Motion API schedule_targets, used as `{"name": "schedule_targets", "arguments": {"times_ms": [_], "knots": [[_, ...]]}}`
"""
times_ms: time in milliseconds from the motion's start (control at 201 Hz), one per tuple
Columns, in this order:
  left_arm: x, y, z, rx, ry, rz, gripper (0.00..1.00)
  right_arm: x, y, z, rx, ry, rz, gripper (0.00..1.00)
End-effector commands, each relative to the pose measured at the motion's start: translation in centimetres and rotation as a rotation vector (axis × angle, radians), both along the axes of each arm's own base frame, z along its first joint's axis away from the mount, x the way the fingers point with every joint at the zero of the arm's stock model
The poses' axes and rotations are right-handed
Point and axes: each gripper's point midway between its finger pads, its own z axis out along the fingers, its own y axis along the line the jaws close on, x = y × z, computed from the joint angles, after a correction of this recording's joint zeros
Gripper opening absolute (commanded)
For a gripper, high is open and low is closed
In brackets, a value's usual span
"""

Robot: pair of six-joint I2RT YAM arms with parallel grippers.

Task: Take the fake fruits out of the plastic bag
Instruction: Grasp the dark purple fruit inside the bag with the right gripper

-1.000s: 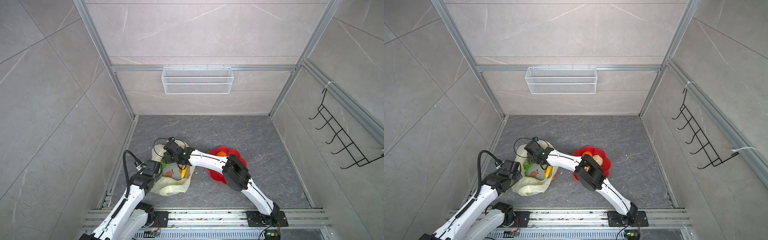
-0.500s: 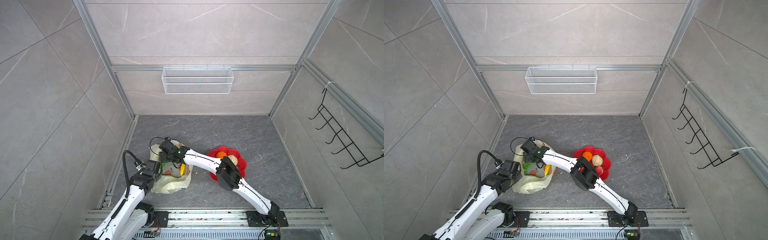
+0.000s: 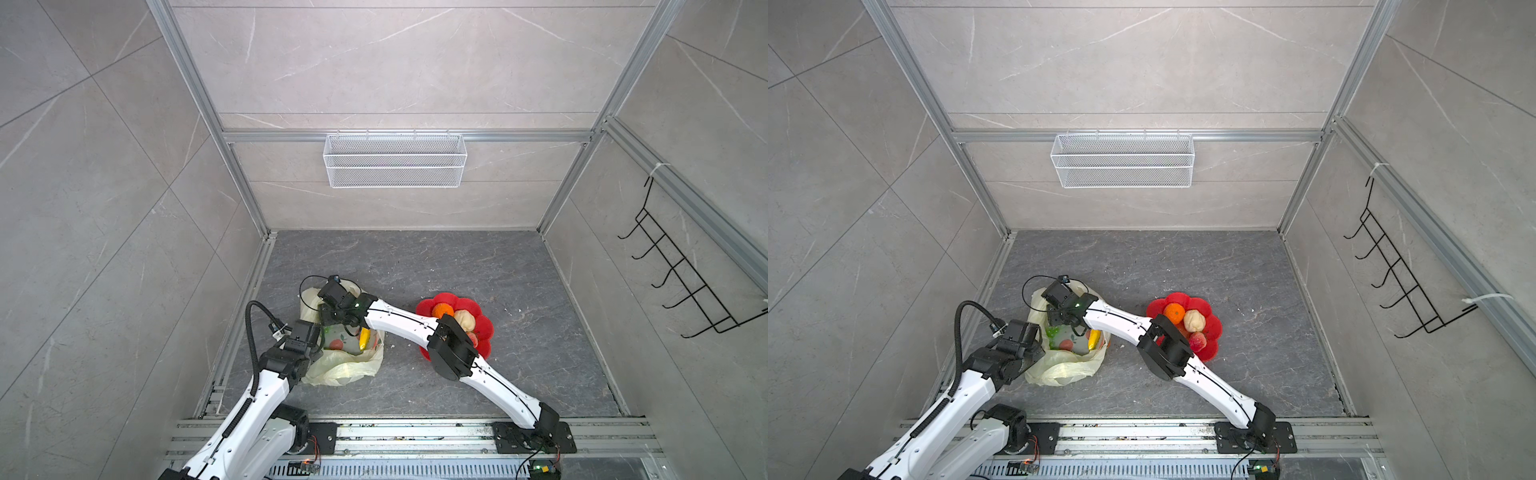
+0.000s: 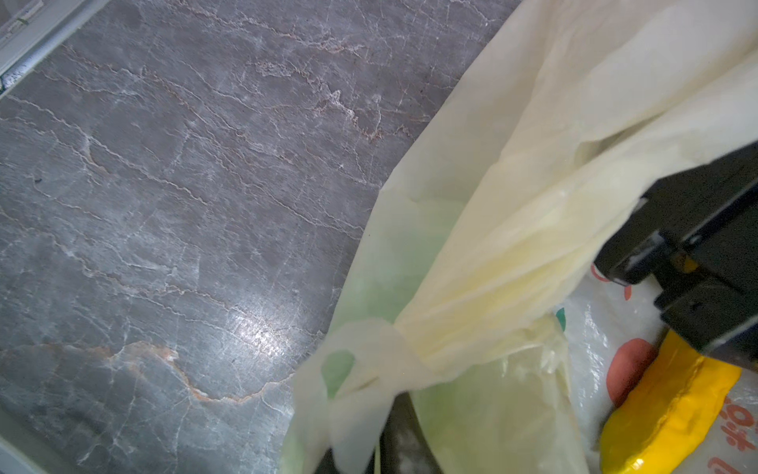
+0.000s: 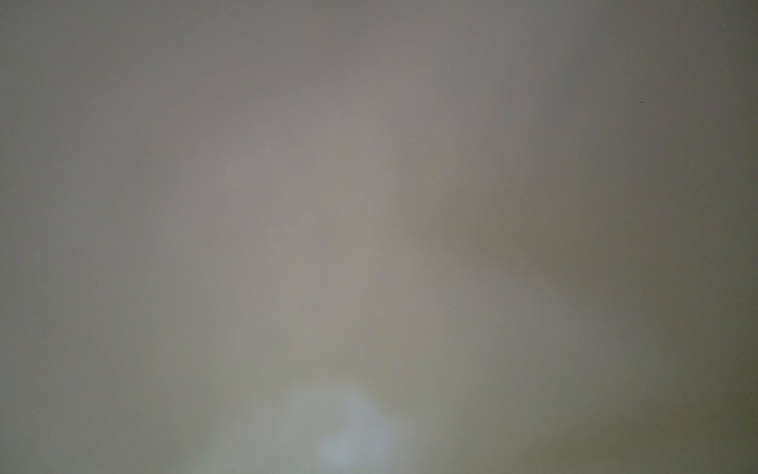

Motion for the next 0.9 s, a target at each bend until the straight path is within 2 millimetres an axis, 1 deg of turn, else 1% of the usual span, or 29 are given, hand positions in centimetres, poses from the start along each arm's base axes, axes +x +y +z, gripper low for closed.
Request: {"name": "schedule_targets", "arguments": {"times_ms": [0,60,109,124,134,144,149,174,214,279,333,353,423,533,597,771,891], "knots": [[0.0,0.2,-0.1,0.015,0.001,-0.004,0.09,0.7,-0.3,1.2,0.010,-0.017,-0.012,0.62],[0.0,0.3,-0.1,0.016,0.002,-0.004,0.09,0.3,-0.4,2.1,0.026,-0.016,-0.002,0.59],[0.0,0.3,-0.1,0.015,0.002,-0.001,0.09,-0.2,-0.3,3.2,0.046,-0.020,0.010,0.59],[0.0,0.3,-0.1,0.016,0.001,-0.001,0.09,-0.4,-0.4,3.4,0.049,-0.020,0.012,0.58],[0.0,0.2,0.0,0.014,0.000,-0.002,0.09,-0.5,-0.5,3.1,0.044,-0.017,0.014,0.59],[0.0,0.3,0.0,0.014,0.000,-0.001,0.09,-0.7,-0.5,4.3,0.058,-0.027,0.017,0.58],[0.0,0.3,-0.1,0.014,0.001,-0.001,0.09,-0.7,-0.5,4.5,0.060,-0.029,0.017,0.58],[0.0,0.2,0.0,0.014,0.001,-0.002,0.09,-1.1,-0.6,4.8,0.062,-0.032,0.024,0.58],[0.1,0.2,0.0,0.014,0.000,-0.004,0.09,-1.6,-0.7,6.0,0.070,-0.047,0.034,0.58],[0.2,0.2,0.1,0.014,-0.004,-0.004,0.09,-2.3,-1.1,6.9,0.073,-0.056,0.042,0.58],[0.2,0.2,0.1,0.014,-0.004,-0.005,0.09,-3.0,-1.7,7.2,0.070,-0.057,0.047,0.58],[0.2,0.2,0.2,0.014,-0.004,-0.006,0.09,-3.1,-1.8,7.7,0.080,-0.061,0.048,0.58],[0.3,0.2,0.2,0.015,-0.004,-0.007,0.09,-3.9,-2.6,7.9,0.077,-0.055,0.051,0.59],[0.4,0.1,0.4,0.014,-0.008,-0.010,0.09,-5.4,-4.2,7.5,0.066,-0.032,0.057,0.60],[0.4,0.0,0.4,0.009,-0.009,-0.012,0.09,-6.2,-5.3,7.1,0.061,-0.016,0.061,0.60],[0.9,-0.6,0.5,-0.014,-0.022,-0.037,0.09,-8.3,-8.7,7.1,0.036,0.010,0.057,0.61],[1.1,-0.8,0.6,-0.023,-0.031,-0.048,0.08,-9.5,-10.4,7.3,0.034,0.027,0.063,0.61]]}}
